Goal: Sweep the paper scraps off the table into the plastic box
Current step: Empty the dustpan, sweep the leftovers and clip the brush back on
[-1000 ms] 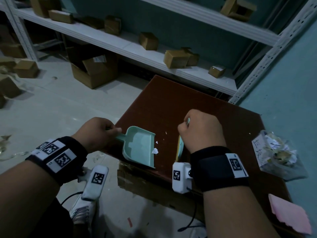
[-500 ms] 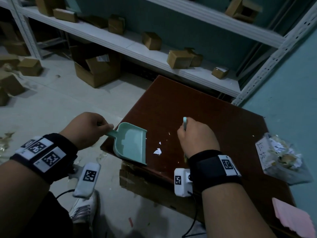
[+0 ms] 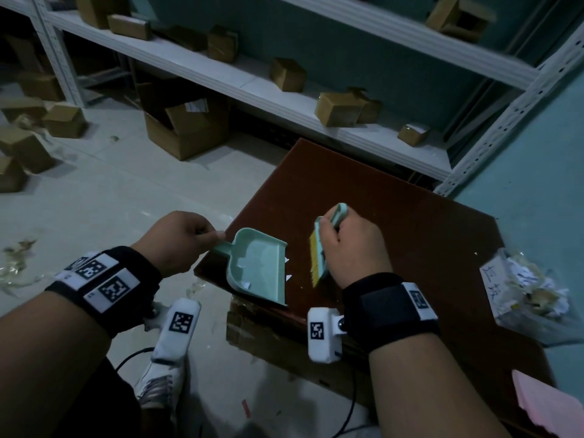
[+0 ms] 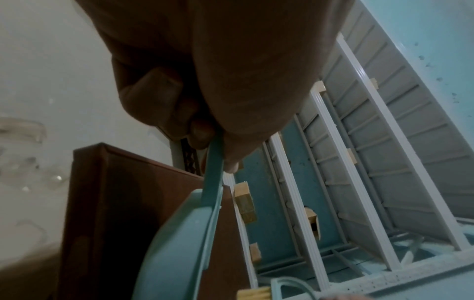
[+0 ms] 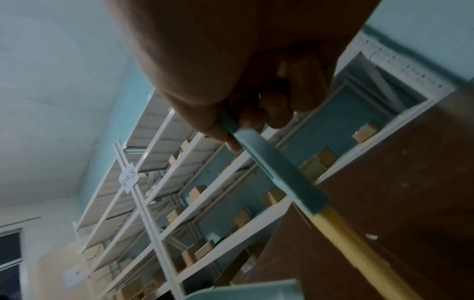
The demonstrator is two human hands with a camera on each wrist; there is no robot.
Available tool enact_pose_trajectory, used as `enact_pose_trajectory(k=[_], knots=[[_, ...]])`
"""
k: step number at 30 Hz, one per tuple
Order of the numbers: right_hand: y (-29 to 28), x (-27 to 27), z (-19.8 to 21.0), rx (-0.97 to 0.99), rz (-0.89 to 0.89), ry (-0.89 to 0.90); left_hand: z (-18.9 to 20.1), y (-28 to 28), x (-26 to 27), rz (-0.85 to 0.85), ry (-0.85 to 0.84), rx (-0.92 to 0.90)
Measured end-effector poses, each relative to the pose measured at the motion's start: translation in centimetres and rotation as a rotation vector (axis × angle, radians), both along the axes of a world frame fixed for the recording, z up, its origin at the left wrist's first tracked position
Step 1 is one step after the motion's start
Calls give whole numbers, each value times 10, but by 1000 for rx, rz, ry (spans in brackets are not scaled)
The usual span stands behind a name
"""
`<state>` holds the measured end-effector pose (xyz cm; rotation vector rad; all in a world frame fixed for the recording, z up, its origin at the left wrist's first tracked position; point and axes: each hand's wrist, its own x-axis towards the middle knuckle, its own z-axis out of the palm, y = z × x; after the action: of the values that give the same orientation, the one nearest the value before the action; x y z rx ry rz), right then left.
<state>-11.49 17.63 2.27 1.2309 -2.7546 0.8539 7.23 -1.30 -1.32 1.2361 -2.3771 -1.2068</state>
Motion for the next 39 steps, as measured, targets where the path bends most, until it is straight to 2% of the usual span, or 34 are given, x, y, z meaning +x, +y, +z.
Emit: enact_pose_trajectory(k=[4, 11, 19, 23, 26, 29, 32, 36, 39], knots=[[8, -11, 2, 41, -75, 25, 8, -7, 5, 82, 71, 77], [-3, -2, -10, 208, -38, 96, 6, -21, 19, 64, -39, -106], [-29, 28, -28, 72, 137, -60, -12, -14, 5, -43, -124, -193], [-26, 16, -18, -50, 61, -159, -13, -11, 3, -40, -102, -150], [-12, -2, -8, -65, -33, -83, -11, -10, 3, -17, -77, -76], [0, -16, -5, 17, -98, 25, -8, -9, 4, 28, -25, 11], [3, -21, -12, 139, -134, 38, -2, -11, 7, 65, 8, 14], [-8, -3, -21, 95, -44, -38, -3, -12, 10, 37, -36, -73], [-18, 12, -22, 1, 60, -211, -5, -8, 7, 24, -41, -70]])
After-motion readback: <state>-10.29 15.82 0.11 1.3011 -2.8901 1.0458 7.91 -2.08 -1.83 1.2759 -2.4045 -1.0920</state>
